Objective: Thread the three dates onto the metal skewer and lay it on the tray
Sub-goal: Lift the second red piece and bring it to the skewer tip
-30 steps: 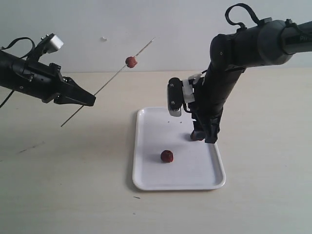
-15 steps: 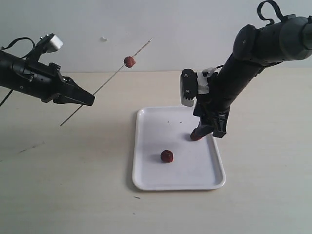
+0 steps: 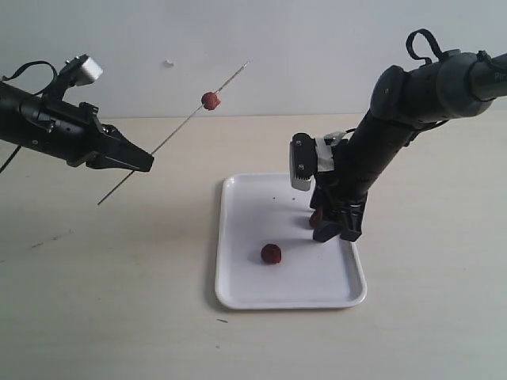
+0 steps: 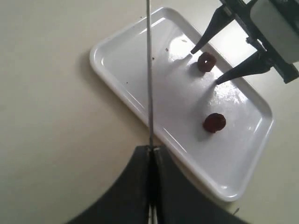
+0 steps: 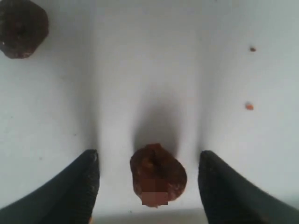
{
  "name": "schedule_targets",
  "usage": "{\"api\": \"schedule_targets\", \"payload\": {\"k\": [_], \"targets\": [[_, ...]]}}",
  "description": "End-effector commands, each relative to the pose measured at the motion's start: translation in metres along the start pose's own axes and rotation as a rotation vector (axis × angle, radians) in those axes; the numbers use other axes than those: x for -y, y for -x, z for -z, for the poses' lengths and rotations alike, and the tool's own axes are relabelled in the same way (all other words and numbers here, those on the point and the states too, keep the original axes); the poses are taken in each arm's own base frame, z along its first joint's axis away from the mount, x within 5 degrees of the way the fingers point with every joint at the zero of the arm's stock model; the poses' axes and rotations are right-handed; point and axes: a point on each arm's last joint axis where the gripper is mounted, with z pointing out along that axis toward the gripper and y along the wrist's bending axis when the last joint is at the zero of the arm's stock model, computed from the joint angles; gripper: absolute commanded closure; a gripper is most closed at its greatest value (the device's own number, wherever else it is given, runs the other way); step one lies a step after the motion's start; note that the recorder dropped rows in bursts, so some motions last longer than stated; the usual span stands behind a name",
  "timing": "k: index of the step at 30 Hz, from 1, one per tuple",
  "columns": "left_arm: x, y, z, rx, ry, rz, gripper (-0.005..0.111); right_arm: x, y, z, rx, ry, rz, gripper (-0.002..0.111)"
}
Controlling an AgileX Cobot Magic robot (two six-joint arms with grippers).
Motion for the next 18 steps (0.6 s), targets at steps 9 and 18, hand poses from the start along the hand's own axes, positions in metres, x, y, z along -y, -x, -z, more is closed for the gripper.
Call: {"api": "schedule_targets", "payload": {"k": [9,18], "targets": [[0.0023,0.0031,0.0036,0.019,0.008,-0.003,0.107,0.0026,-0.0023,-0.002,0.005,-0.016,0.0,0.057],[0.0024,0.0034,0.0036,0.023,0.007,-0.001,0.107,0.0027,-0.0041,-0.002,-0.015,-0.017,0.016,0.059]]}}
